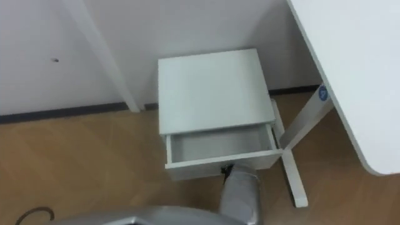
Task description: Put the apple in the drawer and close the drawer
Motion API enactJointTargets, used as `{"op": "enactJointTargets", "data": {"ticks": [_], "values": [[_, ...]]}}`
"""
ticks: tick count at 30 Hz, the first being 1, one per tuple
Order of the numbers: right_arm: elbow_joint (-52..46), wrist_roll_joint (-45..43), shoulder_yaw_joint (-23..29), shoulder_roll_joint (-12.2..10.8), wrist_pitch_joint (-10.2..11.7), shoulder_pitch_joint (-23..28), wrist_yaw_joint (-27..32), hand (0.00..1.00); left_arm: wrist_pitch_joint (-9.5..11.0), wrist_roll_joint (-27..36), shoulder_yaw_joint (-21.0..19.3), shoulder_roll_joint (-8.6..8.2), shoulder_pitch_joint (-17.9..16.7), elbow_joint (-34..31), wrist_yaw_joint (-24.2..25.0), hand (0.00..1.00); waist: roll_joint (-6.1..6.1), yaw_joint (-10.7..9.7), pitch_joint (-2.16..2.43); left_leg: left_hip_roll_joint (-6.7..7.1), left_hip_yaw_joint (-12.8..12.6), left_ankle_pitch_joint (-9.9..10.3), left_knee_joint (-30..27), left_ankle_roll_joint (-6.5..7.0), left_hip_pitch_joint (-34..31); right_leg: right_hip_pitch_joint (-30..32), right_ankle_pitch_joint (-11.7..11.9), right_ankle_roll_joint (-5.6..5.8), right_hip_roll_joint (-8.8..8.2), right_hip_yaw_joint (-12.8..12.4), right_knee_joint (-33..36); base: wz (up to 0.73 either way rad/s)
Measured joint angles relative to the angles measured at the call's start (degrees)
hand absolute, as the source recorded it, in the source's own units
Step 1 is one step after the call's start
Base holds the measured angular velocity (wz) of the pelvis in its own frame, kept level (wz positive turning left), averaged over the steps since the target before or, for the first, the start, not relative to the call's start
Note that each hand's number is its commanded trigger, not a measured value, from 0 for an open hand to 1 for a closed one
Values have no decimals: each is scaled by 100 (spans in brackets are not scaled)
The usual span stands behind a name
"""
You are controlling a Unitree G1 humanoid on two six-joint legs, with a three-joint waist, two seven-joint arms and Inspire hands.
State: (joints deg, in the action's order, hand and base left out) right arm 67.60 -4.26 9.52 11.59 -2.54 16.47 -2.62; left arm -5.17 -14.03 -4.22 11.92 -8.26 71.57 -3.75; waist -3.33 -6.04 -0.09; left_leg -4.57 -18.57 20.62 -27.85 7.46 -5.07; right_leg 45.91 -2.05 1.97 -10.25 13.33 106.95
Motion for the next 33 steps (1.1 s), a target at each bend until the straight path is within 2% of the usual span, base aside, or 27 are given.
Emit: {"op": "enactJointTargets", "data": {"ticks": [1, 2, 4, 6, 8, 9, 10, 11, 12, 13, 14, 15, 16, 18, 19, 22, 26, 30, 33], "values": [[144, 118, -193, -24, 4, -20, -5, 0, -104, -1, -7, 19, 9, -9, -5, 0, -19, 19, -5, -123, 18, -5, 0, -5, 7, 348, -178, 4, 86, 157, 487, 0], [203, 181, -262, -38, 5, -27, -5, 0, -154, -7, -11, 25, 7, -4, -8, 0, -48, 17, -23, -171, 34, -5, -2, -4, 20, 478, -245, 12, 92, 186, 641, 8], [326, 351, -373, -41, 5, -60, 24, 0, -276, -14, -13, 7, -8, -4, -17, 0, 12, -5, -24, -240, 119, 28, -22, 45, 51, 726, -408, 45, -47, 80, 904, 18], [380, 515, -371, -20, 0, -98, 99, 0, -307, -14, -13, -17, -20, -4, -21, 0, 42, 17, -23, -267, 147, 80, -121, 55, -18, 616, -467, 73, -160, -13, 827, 9], [369, 704, -362, -2, 0, -154, 177, 0, -330, 6, -13, -18, -84, -5, -22, 0, 65, 9, -15, -248, 144, 144, -245, 21, -68, 163, -492, 102, -334, -79, 363, 0], [366, 780, -359, 2, -3, -153, 230, 0, -319, 11, -14, -18, -160, -9, -29, 0, 86, -2, -17, -230, 148, 179, -267, 16, -45, -385, -494, 107, -446, -61, -361, 0], [373, 868, -365, -1, -10, -141, 243, 0, -305, 13, -14, -14, -241, -15, -46, 0, 104, 6, -14, -167, 154, 197, -239, 9, 3, -1007, -494, 125, -462, -73, -1369, 0], [379, 905, -368, -2, -13, -127, 237, 0, -301, 19, -13, -11, -277, -18, -56, 0, 124, 3, -22, -133, 152, 216, -228, 13, 16, -1365, -500, 150, -460, -69, -1995, 0], [372, 921, -365, -6, -21, -121, 229, 0, -303, 89, -17, -5, -325, -22, -74, 0, 180, 18, -18, 6, 146, 214, -149, 16, 60, -2004, -518, 194, -411, -81, -3201, 0], [386, 927, -363, -10, -87, -97, 227, 0, -307, 103, -17, -3, -355, -24, -89, 0, 259, 18, -32, 124, 139, 202, -67, 24, 144, -2624, -582, 264, -287, -121, -4395, 4], [389, 898, -359, -12, -98, -88, 220, 0, -308, 99, -25, -4, -355, -24, -103, 0, 311, 22, -55, 157, 133, 199, -33, 26, 173, -2942, -640, 297, -226, -147, -4942, 7], [394, 825, -323, -14, -110, -69, 194, 0, -306, 95, -40, -9, -354, -38, -130, 0, 348, 24, -34, 244, 132, 189, 36, 18, 219, -3436, -807, 336, -39, -176, -5870, 0], [411, 806, -241, -11, -112, -83, 194, 0, -297, 102, -58, -22, -350, -92, -181, 0, 391, 44, -37, 288, 64, 173, 115, -3, 276, -3803, -1125, 262, 100, -203, -6573, -11], [400, 805, -75, -10, -114, -164, 258, 0, -252, 165, -137, -22, -327, -159, -240, 0, 456, 166, -13, 312, -76, 125, 268, -77, 344, -4161, -1366, 232, 209, -343, -7376, -36], [358, 805, -77, -13, -111, -224, 307, 0, -222, 216, -137, 31, -306, -177, -266, 0, 485, 154, -26, 314, -81, 84, 329, -127, 346, -4353, -1421, 221, 288, -383, -7800, -24], [359, 806, -35, -9, -116, -403, 459, 0, -156, 214, -161, 32, -118, -172, -419, 0, 583, 162, -29, 281, -74, 30, 344, -208, 332, -4619, -1475, 198, 420, -307, -8384, -1], [346, 662, -38, -85, -126, -536, 507, 0, -142, 214, -186, -36, -15, -192, -462, 0, 689, 162, -1, 229, -45, -27, 364, -310, 302, -4708, -1472, 195, 468, -49, -8661, -1], [399, 638, -38, -88, -135, -499, 505, 0, -110, 221, -187, -87, -110, -179, -466, 0, 730, 160, -4, 210, 71, -85, 488, -402, 351, -4822, -1431, 126, 550, -38, -8841, 5], [422, 554, -38, -94, -135, -447, 501, 0, -86, 209, -211, -150, -214, -142, -476, 0, 686, 158, -6, 217, 95, -99, 569, -426, 456, -4913, -1428, 120, 564, -6, -8889, 0]]}}
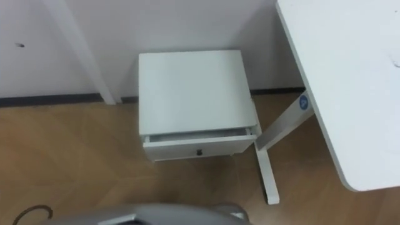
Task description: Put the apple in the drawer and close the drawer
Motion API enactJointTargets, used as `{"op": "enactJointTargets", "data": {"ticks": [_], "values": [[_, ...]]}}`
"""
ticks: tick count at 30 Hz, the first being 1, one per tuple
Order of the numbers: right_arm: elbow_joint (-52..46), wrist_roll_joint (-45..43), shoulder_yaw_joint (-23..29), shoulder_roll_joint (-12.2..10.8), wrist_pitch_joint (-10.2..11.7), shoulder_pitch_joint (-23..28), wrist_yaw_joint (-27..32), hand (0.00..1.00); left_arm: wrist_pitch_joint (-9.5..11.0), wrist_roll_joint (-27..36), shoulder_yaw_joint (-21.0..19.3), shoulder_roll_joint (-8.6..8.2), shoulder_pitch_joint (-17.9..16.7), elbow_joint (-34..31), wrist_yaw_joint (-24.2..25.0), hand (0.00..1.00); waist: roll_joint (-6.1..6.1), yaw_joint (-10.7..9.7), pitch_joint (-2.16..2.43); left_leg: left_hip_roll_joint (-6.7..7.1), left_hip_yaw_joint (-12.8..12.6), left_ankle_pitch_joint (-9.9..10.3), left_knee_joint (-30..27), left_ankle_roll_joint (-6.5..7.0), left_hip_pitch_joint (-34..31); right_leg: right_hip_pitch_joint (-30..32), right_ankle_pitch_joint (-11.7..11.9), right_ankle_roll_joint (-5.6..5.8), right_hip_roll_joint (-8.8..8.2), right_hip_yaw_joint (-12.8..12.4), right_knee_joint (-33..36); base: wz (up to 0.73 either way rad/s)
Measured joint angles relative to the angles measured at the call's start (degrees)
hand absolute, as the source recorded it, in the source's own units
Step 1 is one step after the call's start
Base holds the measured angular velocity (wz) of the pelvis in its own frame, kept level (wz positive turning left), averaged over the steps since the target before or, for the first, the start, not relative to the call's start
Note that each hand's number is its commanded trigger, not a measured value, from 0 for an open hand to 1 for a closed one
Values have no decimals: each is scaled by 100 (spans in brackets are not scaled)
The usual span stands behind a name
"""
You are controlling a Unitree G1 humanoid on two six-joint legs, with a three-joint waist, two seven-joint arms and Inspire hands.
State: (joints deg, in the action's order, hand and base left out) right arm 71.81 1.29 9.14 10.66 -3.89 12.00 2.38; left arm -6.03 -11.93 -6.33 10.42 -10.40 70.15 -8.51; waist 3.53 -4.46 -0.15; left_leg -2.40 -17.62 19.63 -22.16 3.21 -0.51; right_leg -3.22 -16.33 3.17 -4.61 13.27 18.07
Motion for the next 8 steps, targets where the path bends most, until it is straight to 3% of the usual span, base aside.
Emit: {"op": "enactJointTargets", "data": {"ticks": [8], "values": [[213, -159, -2, -42, 20, -70, -87, 0, 16, -13, -34, -43, -120, 103, 22, 0, -99, 14, -4, 8, 44, -112, 162, -54, 20, -83, 79, -69, 44, 79, -216, 2]]}}
